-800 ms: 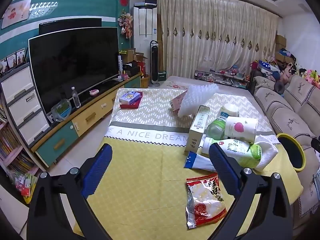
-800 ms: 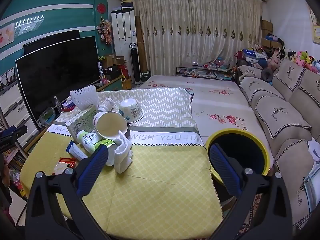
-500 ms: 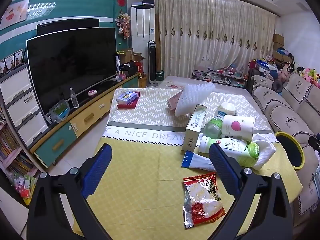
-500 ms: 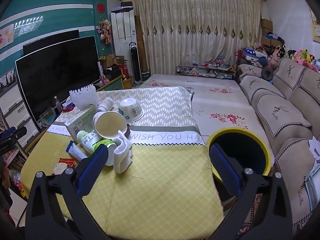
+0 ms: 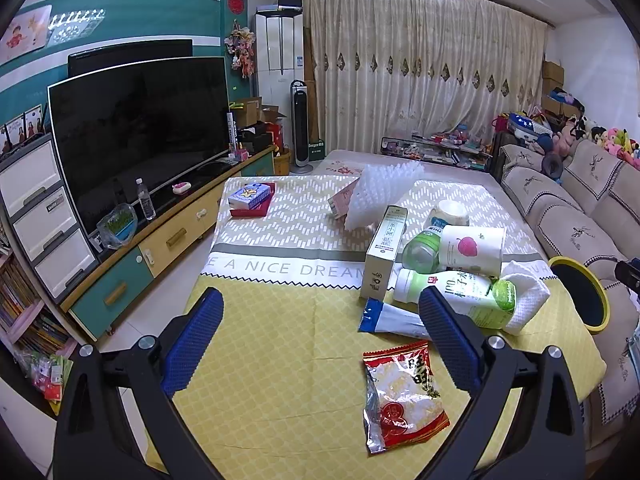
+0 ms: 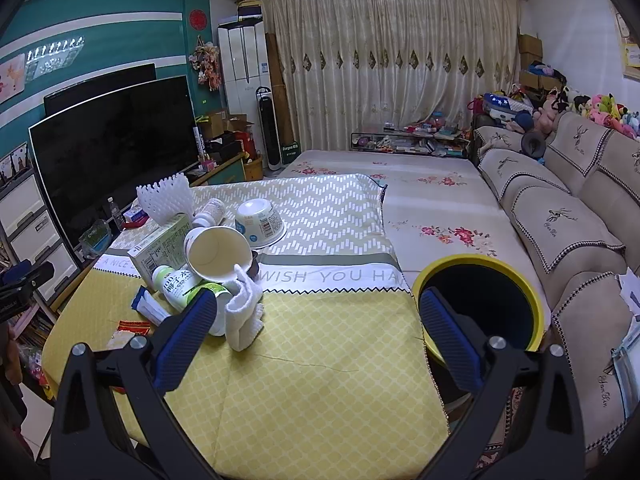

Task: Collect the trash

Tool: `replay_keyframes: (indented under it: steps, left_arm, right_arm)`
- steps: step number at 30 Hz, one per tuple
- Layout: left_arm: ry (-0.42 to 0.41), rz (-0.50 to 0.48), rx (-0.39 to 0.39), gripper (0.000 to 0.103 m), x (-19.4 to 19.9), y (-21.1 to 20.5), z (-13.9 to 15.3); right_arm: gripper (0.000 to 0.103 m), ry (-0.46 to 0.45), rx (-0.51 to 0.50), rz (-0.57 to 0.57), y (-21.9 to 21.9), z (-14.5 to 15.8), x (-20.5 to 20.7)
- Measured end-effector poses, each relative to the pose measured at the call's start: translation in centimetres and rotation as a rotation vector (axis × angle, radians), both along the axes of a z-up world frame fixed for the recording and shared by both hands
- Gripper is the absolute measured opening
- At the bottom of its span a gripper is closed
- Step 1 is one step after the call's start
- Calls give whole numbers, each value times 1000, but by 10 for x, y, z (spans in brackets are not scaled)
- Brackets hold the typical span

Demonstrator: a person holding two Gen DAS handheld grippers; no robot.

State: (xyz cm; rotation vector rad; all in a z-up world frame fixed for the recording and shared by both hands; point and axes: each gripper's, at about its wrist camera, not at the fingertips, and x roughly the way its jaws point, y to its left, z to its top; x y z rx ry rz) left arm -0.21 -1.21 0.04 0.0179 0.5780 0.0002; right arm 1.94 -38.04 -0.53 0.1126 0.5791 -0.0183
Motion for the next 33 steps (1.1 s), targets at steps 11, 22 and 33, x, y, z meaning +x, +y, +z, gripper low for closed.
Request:
replay_keyframes:
  steps: [11,22,33]
  left_arm:
    - [2,2,-1,97,0,0,-1]
    - [7,9,-10,98,1,1,-2]
    - [16,7,-4,98,3,-1,-3]
  right_arm:
    - [97,9,4,-3,1,-3,1]
    - [97,8,5,-2,1,-4,1]
    - [97,15,10,-5,2,-8,1]
